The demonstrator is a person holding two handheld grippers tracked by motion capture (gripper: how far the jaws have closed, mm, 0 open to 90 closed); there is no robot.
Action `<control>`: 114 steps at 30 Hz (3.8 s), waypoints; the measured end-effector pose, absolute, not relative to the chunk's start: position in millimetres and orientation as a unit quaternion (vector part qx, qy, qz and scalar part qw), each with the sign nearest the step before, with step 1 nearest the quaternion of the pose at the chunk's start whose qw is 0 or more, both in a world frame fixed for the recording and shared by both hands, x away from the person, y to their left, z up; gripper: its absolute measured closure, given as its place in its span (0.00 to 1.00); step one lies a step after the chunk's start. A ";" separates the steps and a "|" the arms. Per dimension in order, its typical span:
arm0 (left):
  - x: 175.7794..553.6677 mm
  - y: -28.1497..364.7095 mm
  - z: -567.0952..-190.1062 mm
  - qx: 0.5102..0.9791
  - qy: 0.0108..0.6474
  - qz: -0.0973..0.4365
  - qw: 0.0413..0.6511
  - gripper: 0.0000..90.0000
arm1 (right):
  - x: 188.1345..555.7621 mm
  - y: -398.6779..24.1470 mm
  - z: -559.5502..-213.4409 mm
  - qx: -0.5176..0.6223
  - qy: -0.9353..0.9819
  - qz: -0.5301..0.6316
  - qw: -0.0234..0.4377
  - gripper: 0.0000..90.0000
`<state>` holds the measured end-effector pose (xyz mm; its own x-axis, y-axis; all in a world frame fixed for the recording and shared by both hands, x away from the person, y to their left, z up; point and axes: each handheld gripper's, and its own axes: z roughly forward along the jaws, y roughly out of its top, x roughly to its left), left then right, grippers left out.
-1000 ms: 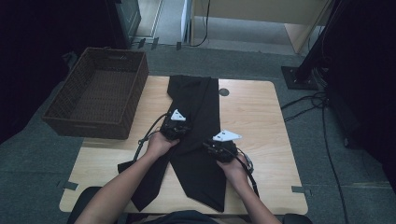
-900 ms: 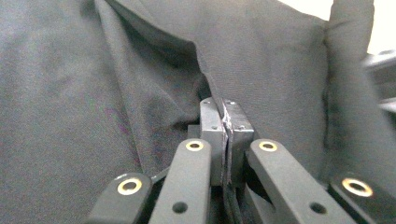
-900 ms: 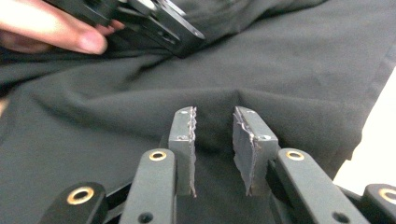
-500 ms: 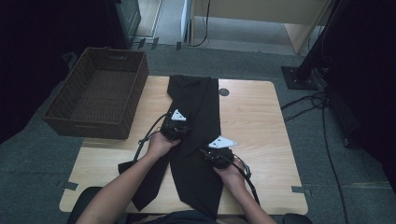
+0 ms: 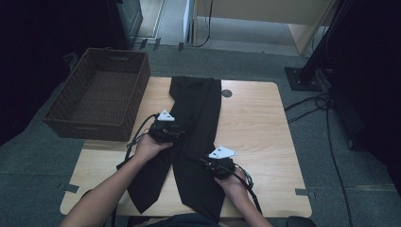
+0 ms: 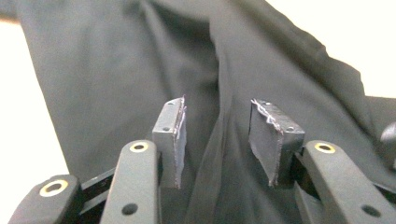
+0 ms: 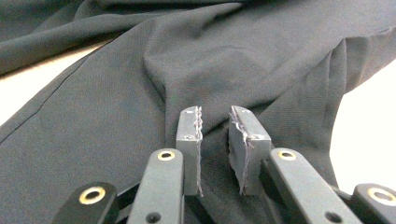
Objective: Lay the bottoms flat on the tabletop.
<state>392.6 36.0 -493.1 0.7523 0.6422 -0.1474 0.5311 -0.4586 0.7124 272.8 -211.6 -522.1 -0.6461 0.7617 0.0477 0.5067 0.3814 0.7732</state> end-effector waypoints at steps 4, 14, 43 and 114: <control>391.3 37.8 -505.5 0.860 0.347 0.062 0.368 0.65 | 272.8 -211.7 -522.1 0.389 0.816 0.398 0.160 0.83; 385.6 17.5 -491.3 0.860 0.307 0.075 0.400 0.98 | 272.5 -211.3 -522.1 0.386 0.817 0.397 0.161 0.83; 475.1 12.0 -515.0 0.839 0.357 0.101 0.397 0.84 | 271.7 -211.4 -522.2 0.383 0.818 0.396 0.164 0.83; 466.2 3.0 -510.7 0.863 0.328 0.152 0.352 0.99 | 371.5 -252.4 -508.5 0.474 0.785 0.367 0.157 0.99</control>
<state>466.2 3.0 -510.7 0.7380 0.6741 0.0316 0.4596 -0.5364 0.7079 371.5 -252.4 -508.5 -0.5005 0.8597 0.1018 0.6289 0.2803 0.7252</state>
